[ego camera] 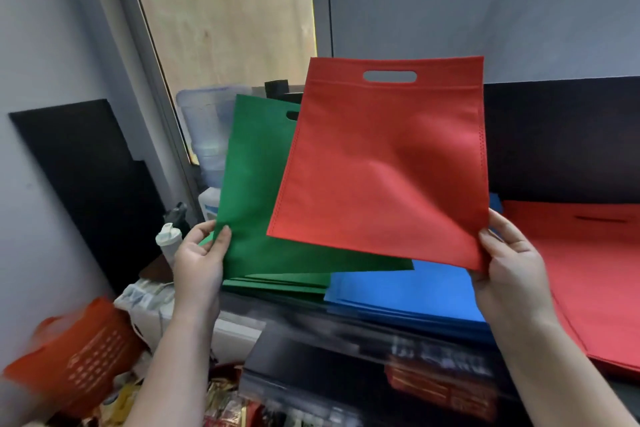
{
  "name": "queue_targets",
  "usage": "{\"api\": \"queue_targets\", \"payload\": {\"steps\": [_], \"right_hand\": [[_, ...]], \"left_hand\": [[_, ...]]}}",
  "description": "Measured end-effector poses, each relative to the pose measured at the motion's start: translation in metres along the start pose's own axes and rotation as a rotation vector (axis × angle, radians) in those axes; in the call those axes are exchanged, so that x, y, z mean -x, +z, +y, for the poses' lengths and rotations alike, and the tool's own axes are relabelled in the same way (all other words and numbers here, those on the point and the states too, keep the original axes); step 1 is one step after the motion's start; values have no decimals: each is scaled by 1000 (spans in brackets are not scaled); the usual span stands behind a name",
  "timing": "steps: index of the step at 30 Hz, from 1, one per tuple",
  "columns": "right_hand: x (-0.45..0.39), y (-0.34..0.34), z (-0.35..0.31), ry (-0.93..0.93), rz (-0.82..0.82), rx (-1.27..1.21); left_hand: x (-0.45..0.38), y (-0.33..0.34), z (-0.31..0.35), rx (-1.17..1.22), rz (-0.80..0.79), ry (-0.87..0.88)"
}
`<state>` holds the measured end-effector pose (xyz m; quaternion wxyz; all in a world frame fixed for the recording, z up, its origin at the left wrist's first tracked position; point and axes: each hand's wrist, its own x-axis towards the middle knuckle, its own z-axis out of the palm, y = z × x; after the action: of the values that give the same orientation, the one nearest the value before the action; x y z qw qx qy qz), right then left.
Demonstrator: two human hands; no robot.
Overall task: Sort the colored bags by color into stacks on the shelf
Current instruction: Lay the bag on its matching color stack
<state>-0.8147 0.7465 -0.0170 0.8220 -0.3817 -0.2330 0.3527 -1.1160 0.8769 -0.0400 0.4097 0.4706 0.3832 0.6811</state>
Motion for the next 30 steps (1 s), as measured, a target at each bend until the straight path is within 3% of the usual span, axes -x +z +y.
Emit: {"api": "queue_targets", "payload": {"steps": [9,17,20,25,28,30], "right_hand": [[4,36,32,-22,1,89],[6,36,40,-44,18,130],[7,31,38,-46,15,128],[11,15,27,-62,12,126],[16,-4,12,-101,37,125],[18,-21,-4,-139,68,134]], "left_hand": [[-77,-42,-35,-261,-112,-126],[-89,-49,-39,-893,-29,96],[-70,-30,-23,-743,-73,166],[-16,24,17,-49,-362,-85],[13,57,27,64,-448,-120],[29,82,26,-44,-417,-48]]}}
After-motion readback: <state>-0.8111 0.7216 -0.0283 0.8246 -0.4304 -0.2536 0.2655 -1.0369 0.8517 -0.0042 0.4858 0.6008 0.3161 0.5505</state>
